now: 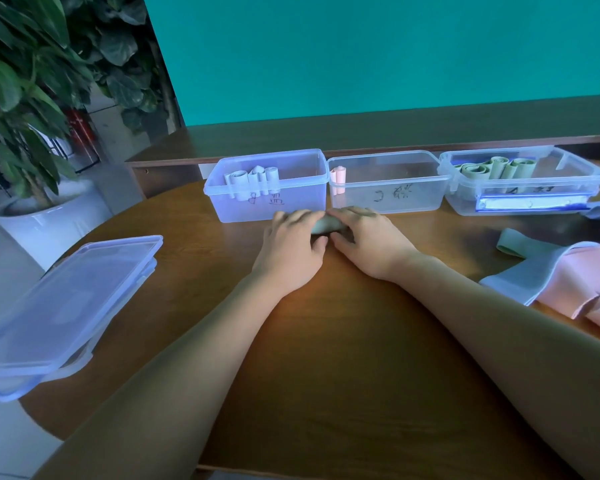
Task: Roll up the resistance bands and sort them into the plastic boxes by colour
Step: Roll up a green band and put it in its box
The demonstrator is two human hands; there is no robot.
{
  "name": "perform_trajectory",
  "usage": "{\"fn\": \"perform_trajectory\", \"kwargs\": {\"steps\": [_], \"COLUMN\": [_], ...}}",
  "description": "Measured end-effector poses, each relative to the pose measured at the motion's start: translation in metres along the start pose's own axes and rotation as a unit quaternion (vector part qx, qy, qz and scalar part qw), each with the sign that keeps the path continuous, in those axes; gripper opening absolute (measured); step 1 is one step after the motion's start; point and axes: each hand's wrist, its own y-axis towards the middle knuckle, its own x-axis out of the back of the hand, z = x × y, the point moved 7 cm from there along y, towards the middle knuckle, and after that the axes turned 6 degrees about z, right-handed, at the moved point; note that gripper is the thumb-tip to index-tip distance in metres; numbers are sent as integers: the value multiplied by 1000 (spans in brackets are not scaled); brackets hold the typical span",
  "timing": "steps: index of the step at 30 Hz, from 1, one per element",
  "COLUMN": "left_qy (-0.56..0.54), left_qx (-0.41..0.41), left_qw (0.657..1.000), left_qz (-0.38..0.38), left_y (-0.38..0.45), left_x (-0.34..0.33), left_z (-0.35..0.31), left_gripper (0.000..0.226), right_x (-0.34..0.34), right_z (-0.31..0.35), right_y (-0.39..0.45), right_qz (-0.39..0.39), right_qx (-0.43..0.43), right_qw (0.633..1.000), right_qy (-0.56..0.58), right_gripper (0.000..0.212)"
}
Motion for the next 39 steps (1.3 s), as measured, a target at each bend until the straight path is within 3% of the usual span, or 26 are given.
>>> {"fn": "perform_trajectory", "kwargs": {"steps": [5,10,19,23,32,39], "left_qy": [-10,-36,-49,-127,-299,-377], "left_qx": [17,23,-29,-23,-52,-96], "left_qw": [1000,999,998,991,951,913], "left_qz": [14,13,11,20,59,121], "left_y": [11,18,5,-10,-10,24], "left_x": [-2,-3,7,6,8,-3], "left_z": [6,9,-8,-22,-120,-200], "left_gripper": [44,40,30,31,20,26], "right_x": [-4,-3,21,35,129,196], "right_z": [-3,-8,-4,-5,-43,-93], "right_y": [13,14,-16,-45,-113,-151], "right_qz": [-19,-22,-68,-42,-75,-91], "right_qx": [-7,-16,14,34,18,-24], "right_qw": [1000,995,976,955,935,931], "right_qy": [23,92,207,292,347,353], "right_gripper": [41,22,26,27,23,20]}}
